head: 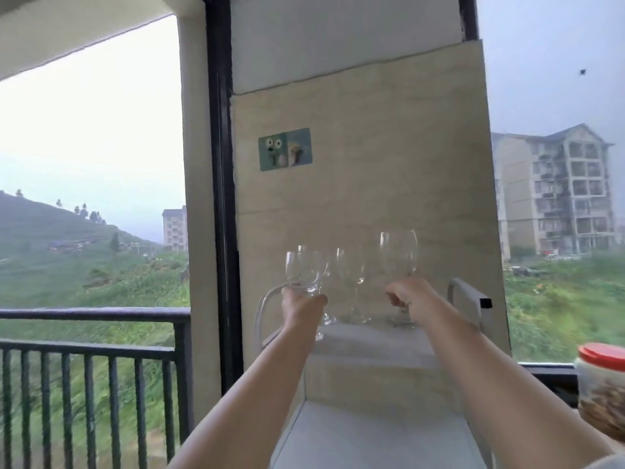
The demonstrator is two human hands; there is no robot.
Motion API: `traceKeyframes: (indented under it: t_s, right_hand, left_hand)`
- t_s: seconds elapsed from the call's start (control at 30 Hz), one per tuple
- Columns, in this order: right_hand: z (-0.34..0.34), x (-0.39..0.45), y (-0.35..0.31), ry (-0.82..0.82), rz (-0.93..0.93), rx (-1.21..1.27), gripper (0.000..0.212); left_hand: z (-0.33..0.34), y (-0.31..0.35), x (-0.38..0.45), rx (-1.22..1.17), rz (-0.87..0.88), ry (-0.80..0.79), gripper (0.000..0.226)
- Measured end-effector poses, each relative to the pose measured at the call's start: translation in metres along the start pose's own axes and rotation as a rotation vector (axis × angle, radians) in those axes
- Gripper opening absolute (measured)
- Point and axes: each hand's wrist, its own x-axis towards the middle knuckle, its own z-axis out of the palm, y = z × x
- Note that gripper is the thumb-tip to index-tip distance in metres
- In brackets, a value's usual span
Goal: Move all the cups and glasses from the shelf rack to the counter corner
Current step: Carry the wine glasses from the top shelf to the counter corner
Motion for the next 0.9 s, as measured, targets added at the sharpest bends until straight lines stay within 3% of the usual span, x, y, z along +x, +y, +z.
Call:
traceKeyframes:
  t_s: [0.03,0.13,0.3,0.4,0.6,0.73,0.9]
  right_hand:
    - [0.001,-0.005,-0.002,-0.011,-0.006,-0.018,0.039]
    - [0.003,-0.015,-0.001,0.032,-0.045,0.052,0.034]
    - [0.004,-0.059,-0.009,0.056,-0.041,0.259,0.023]
    - [-0.003,-0.089,-0.011,0.011,-0.061,0.39,0.037]
    - [-0.054,-0.166,0.004,0.064,-0.169,0.498,0.051]
    - [-0.111,-0.227,0.029,0.211,-0.187,0.472,0.054]
    - [-0.202,-0.314,0.056,0.558,-0.102,0.356,0.05]
  left_hand:
    - [0.0,0.0,0.001,-0.011,0.009,-0.003,0.015]
    - [0.001,-0.001,0.002,-0.047,-0.01,-0.045,0.032]
    - [-0.014,0.006,-0.009,-0.115,-0.074,-0.179,0.031]
    - [-0.018,0.012,-0.026,-0.138,-0.067,-0.299,0.033]
    - [0.003,0.025,-0.089,-0.334,0.002,-0.709,0.044]
    - [0.034,0.034,-0.152,-0.447,-0.009,-1.026,0.046]
    - [0.088,0.056,-0.263,-0.523,-0.036,-1.375,0.051]
